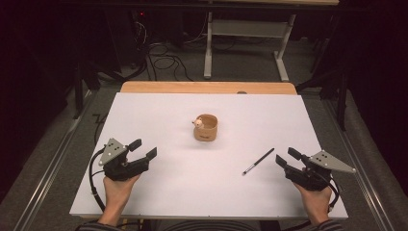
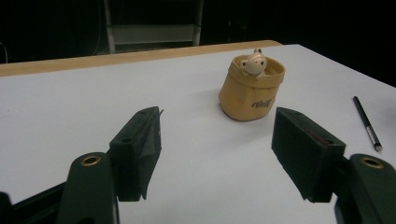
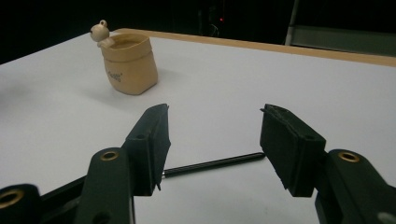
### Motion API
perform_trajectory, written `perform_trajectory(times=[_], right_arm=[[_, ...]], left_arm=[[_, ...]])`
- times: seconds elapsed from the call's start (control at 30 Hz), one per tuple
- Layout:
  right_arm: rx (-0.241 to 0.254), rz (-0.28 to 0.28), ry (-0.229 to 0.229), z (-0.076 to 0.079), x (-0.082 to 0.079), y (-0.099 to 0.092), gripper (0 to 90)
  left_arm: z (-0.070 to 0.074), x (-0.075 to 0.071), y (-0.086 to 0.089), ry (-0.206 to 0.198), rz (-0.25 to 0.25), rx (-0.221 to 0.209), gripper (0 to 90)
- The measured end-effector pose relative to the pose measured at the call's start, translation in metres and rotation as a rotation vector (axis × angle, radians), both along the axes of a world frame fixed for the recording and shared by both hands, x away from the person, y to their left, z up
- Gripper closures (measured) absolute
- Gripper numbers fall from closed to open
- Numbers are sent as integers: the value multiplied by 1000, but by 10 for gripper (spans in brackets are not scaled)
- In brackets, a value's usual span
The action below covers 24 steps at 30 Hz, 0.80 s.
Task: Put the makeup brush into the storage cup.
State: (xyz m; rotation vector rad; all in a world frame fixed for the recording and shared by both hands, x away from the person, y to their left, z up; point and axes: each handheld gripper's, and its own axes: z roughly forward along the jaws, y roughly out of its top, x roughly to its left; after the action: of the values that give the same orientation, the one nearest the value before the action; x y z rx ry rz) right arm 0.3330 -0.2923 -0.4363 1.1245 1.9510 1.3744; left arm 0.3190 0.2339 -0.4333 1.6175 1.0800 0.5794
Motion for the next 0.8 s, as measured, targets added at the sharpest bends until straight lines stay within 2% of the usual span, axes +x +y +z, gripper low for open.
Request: perform_trajectory(times=[0.33, 0.8], right_arm=[[-1, -13, -5, 0, -2, -1, 447], [15, -17, 22, 2, -1, -2, 434]], left_arm=[[0, 2, -2, 2, -8, 0, 330], [0, 3, -3, 10, -17, 0, 330]])
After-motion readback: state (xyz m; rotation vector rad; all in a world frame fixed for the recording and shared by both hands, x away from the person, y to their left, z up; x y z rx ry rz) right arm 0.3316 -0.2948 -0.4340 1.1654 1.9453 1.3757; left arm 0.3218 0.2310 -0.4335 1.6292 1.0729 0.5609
